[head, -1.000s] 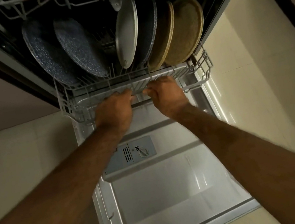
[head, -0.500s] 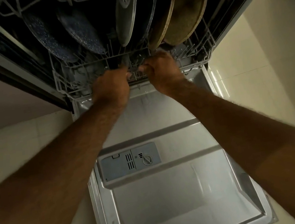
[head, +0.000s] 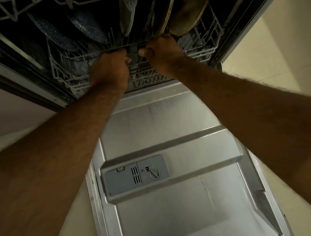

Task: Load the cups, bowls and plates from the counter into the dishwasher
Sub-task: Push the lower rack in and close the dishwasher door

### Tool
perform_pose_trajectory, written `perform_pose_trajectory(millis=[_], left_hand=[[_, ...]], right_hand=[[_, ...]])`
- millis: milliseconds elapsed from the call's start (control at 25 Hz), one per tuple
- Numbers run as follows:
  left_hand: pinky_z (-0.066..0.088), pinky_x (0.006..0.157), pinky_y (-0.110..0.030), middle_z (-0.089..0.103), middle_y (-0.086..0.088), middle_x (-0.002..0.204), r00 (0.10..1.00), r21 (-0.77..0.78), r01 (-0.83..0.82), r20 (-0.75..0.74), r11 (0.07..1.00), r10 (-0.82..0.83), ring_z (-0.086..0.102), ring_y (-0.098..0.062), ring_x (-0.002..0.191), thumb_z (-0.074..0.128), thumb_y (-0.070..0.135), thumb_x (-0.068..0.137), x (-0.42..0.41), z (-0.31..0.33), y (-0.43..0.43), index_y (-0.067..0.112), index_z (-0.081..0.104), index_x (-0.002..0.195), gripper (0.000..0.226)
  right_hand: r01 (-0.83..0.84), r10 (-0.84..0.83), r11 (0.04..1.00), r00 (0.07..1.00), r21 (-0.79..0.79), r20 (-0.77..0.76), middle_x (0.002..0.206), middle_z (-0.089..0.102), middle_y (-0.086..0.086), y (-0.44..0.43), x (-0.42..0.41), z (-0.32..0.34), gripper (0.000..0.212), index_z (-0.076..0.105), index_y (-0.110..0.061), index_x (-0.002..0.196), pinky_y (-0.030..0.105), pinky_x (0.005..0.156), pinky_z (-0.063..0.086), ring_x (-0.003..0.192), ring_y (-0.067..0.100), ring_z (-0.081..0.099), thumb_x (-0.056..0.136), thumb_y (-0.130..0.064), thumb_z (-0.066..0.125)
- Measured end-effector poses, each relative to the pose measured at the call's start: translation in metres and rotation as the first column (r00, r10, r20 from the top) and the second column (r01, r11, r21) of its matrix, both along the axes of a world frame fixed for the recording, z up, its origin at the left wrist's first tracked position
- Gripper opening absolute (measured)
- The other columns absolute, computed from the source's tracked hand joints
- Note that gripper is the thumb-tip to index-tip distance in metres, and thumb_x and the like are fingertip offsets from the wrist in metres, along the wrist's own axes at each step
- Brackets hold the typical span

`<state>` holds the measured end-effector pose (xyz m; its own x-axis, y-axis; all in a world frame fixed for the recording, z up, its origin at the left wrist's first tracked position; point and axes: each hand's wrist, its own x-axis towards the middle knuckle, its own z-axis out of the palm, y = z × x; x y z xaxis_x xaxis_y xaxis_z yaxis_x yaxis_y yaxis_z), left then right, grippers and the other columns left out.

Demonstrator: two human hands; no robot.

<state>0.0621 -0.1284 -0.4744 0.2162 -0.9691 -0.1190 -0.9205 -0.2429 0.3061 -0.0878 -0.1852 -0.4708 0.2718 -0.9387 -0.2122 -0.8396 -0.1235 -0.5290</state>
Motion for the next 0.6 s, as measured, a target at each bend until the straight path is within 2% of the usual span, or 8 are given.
perform_pose_trajectory(millis=[80,120,200,240,320,400,480,600], left_hand=[[0.039,0.080,-0.035,0.066,-0.016,0.125,1.000,-0.005,-0.005,-0.021,1.000,0.005,0.061,-0.039,0.112,0.043,0.032,0.107,-0.001,0.001,0.003,0.020,0.061,0.121,0.026],[0.041,0.079,-0.037,0.067,-0.015,0.126,1.000,-0.007,0.002,-0.022,1.000,-0.002,0.062,-0.038,0.110,0.044,0.031,0.107,-0.002,0.001,0.007,0.021,0.056,0.132,0.029],[0.046,0.074,-0.045,0.064,-0.018,0.128,0.999,-0.010,0.032,0.017,0.999,-0.032,0.063,-0.041,0.107,0.051,0.034,0.106,-0.007,-0.002,0.022,0.023,0.032,0.155,0.054],[0.048,0.074,-0.048,0.061,-0.022,0.131,0.998,-0.016,0.050,0.045,0.999,-0.049,0.062,-0.043,0.109,0.055,0.039,0.103,-0.010,-0.004,0.031,0.023,0.021,0.160,0.067],[0.052,0.090,-0.054,0.050,-0.026,0.143,0.991,-0.061,0.087,0.102,0.994,-0.081,0.057,-0.044,0.122,0.059,0.049,0.098,-0.011,-0.012,0.051,0.019,0.014,0.162,0.084],[0.043,0.108,-0.060,0.039,-0.025,0.155,0.985,-0.093,0.120,0.134,0.988,-0.107,0.046,-0.043,0.137,0.061,0.054,0.094,-0.014,-0.016,0.078,0.017,0.012,0.163,0.092],[0.034,0.115,-0.062,0.028,-0.022,0.163,0.983,-0.086,0.148,0.124,0.985,-0.137,0.034,-0.042,0.147,0.059,0.057,0.094,-0.025,-0.017,0.112,0.019,0.009,0.163,0.094],[0.021,0.122,-0.062,0.011,-0.018,0.170,0.975,-0.002,0.200,0.098,0.980,-0.199,0.016,-0.040,0.155,0.044,0.066,0.097,-0.049,-0.014,0.175,0.024,0.002,0.164,0.090]], right_hand=[[-0.031,0.030,0.999,0.999,-0.032,-0.033,0.118,0.065,0.008,0.002,-0.001,-0.004,0.032,0.069,-0.019,0.107,0.029,0.088,0.048,0.111,0.021,0.061,0.101,-0.045,0.052],[-0.045,0.038,0.996,0.996,-0.080,-0.077,0.131,0.060,0.010,0.005,-0.004,-0.008,0.039,0.064,-0.018,0.121,0.038,0.100,0.047,0.126,0.026,0.053,0.100,-0.048,0.051],[-0.028,0.001,0.986,0.987,-0.166,-0.159,0.154,0.040,0.012,0.018,-0.010,-0.013,0.060,0.041,-0.021,0.149,0.058,0.114,0.033,0.146,0.033,0.031,0.098,-0.051,0.050],[-0.016,-0.016,0.981,0.986,-0.193,-0.165,0.161,0.028,0.013,0.027,-0.013,-0.013,0.068,0.029,-0.022,0.155,0.062,0.118,0.024,0.151,0.034,0.020,0.097,-0.051,0.051],[-0.030,-0.003,0.976,0.988,-0.217,-0.152,0.167,0.010,0.014,0.053,-0.021,-0.012,0.078,0.014,-0.024,0.160,0.062,0.121,0.013,0.155,0.034,0.005,0.097,-0.049,0.053],[-0.070,0.032,0.967,0.987,-0.245,-0.157,0.168,0.002,0.014,0.088,-0.030,-0.011,0.083,0.008,-0.023,0.161,0.061,0.122,0.012,0.155,0.033,0.001,0.097,-0.048,0.055],[-0.097,0.057,0.967,0.984,-0.237,-0.170,0.169,0.001,0.014,0.126,-0.040,-0.013,0.086,0.008,-0.023,0.161,0.061,0.121,0.016,0.155,0.033,0.002,0.096,-0.047,0.058],[-0.130,0.099,0.982,0.973,-0.140,-0.207,0.169,0.001,0.013,0.189,-0.057,-0.016,0.084,0.011,-0.023,0.160,0.061,0.121,0.016,0.155,0.032,0.003,0.096,-0.045,0.061]])
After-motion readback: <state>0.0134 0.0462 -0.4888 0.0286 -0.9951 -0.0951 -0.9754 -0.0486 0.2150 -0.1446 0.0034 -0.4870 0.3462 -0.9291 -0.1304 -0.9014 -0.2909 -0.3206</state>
